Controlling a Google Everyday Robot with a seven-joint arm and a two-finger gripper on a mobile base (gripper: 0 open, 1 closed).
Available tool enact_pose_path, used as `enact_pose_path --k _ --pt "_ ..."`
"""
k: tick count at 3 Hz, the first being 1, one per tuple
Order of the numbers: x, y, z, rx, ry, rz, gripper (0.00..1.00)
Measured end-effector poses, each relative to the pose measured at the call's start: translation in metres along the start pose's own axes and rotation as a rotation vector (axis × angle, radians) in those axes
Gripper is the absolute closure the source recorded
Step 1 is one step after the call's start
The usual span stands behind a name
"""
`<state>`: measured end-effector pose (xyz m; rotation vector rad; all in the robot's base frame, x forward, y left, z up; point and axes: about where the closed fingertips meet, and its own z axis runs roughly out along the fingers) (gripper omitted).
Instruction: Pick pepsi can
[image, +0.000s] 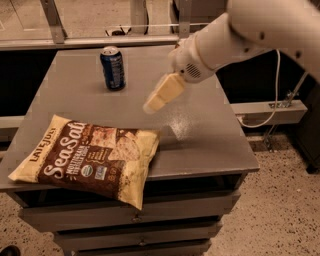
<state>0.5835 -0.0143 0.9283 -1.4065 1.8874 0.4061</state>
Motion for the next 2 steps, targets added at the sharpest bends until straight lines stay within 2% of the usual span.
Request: enact_pose_path --k 1,2 --pt "-0.036 -0.005 0.064 -0.016 -0.164 0.041 0.0" --pt "-0.059 -0.016 0.103 0.0 -0.26 0.076 0.0"
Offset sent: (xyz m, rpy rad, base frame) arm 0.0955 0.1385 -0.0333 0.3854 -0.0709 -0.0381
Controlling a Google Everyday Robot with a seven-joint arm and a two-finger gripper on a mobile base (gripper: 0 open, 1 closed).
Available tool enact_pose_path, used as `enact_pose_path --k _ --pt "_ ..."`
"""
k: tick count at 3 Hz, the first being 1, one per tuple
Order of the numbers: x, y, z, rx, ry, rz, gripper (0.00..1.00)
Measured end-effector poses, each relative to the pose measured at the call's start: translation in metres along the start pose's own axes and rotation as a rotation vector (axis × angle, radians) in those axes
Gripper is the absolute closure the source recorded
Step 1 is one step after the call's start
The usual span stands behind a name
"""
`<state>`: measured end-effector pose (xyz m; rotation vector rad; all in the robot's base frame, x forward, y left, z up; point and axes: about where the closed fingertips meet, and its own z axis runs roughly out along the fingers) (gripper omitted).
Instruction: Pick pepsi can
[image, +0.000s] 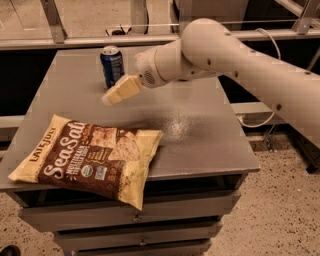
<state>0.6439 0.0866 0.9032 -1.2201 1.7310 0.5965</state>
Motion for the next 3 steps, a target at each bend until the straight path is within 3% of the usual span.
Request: enact_pose_path --k 1,2,3 --pt "-0.02 -0.024 0.042 0.029 -0.07 0.013 0.0" --pt "-0.031 -0.036 0.063 0.046 -0.097 0.016 0.0" --pt "-0.03 -0.048 0.082 0.051 -0.091 0.033 0.16"
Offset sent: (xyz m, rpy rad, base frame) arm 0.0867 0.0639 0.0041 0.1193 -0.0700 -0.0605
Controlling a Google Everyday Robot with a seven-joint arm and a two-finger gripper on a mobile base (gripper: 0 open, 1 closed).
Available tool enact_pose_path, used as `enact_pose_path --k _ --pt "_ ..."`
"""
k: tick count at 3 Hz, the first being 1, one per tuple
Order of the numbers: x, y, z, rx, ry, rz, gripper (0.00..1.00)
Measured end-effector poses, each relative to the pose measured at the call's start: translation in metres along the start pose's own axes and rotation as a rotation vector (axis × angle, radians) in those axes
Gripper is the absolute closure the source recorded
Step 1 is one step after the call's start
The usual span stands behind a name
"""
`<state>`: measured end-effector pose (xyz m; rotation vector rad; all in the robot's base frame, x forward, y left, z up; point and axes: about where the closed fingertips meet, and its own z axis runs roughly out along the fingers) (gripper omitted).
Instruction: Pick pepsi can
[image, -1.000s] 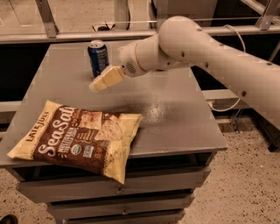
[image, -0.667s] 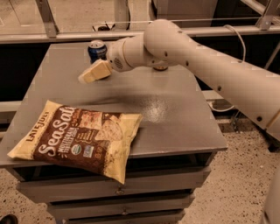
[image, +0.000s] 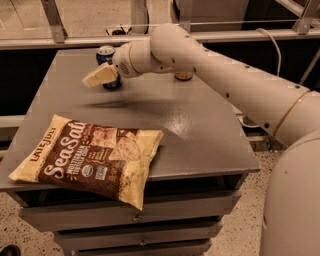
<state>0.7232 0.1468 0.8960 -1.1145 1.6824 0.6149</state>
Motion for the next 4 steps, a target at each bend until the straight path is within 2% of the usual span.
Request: enact_pose_path --k 1,2,3,4 --pt "0.007 -0.013 0.005 0.035 0.013 0.02 0.4" --pt "0.007 -0.02 0.0 0.059 -0.002 0.034 0.64" --pt "-0.004 -0.021 -0.017 0.045 -0.051 0.053 0.86" --pt "-0.024 -0.014 -0.04 -0.014 -0.13 0.079 1.0"
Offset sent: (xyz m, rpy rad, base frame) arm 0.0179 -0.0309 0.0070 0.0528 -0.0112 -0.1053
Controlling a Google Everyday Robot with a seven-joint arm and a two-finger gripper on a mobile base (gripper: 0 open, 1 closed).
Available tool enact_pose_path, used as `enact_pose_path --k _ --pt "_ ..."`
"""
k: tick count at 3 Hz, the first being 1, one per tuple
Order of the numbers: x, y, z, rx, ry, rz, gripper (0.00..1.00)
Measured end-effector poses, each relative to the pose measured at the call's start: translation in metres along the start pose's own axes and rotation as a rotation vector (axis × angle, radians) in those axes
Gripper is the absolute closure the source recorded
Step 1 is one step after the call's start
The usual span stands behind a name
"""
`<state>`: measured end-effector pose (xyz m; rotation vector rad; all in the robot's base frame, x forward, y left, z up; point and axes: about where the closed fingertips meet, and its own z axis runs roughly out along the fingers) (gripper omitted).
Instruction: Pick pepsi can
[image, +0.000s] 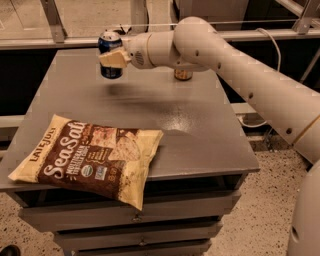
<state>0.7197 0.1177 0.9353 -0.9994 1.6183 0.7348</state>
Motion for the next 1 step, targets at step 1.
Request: enact_pose_path --k 1 --pt "-0.0082 0.0054 -0.0053 -0.023 -0.024 0.011 1.0"
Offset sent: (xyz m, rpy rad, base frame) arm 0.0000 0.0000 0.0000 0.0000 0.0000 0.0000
